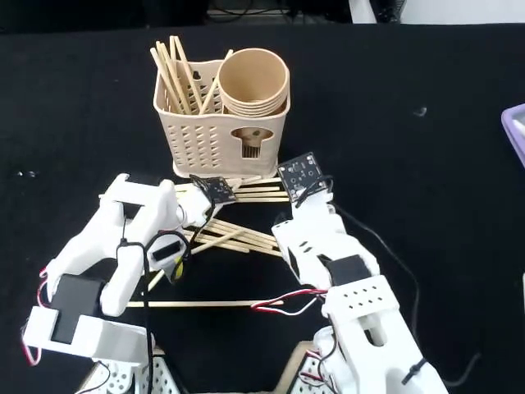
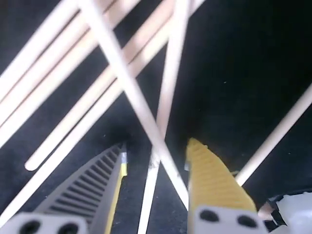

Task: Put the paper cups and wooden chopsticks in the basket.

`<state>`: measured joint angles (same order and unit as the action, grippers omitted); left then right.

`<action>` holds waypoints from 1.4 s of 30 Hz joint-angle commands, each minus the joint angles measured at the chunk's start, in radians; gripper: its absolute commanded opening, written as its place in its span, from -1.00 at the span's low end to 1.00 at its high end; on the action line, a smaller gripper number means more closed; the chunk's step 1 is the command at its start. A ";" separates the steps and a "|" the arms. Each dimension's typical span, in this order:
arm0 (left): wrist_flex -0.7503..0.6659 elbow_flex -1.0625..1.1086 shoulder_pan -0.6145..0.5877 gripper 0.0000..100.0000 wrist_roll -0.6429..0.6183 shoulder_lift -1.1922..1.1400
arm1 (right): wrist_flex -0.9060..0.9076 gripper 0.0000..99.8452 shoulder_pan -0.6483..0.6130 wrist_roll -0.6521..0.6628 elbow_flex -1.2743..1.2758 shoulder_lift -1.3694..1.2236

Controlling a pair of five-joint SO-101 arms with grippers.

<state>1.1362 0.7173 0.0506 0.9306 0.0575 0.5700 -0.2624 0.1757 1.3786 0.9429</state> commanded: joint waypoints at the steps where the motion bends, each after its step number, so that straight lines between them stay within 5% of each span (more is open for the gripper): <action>1: 0.011 -0.041 -0.002 -0.63 0.005 0.005 | -0.021 -0.77 -0.003 0.012 -0.002 0.028; 15: 0.126 -0.120 -0.002 -0.65 0.000 0.087 | -0.021 -0.77 -0.003 0.012 -0.002 0.028; 24: -0.018 -0.010 -0.002 -0.65 -0.003 0.049 | -0.018 -0.77 -0.003 0.012 -0.001 0.028; 42: 0.077 -0.005 -0.001 -0.65 -0.005 0.183 | -0.018 -0.77 -0.003 0.012 -0.001 0.028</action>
<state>1.2144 0.7158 0.0537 0.9306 0.2033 0.5700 -0.2624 0.1757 1.3786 0.9429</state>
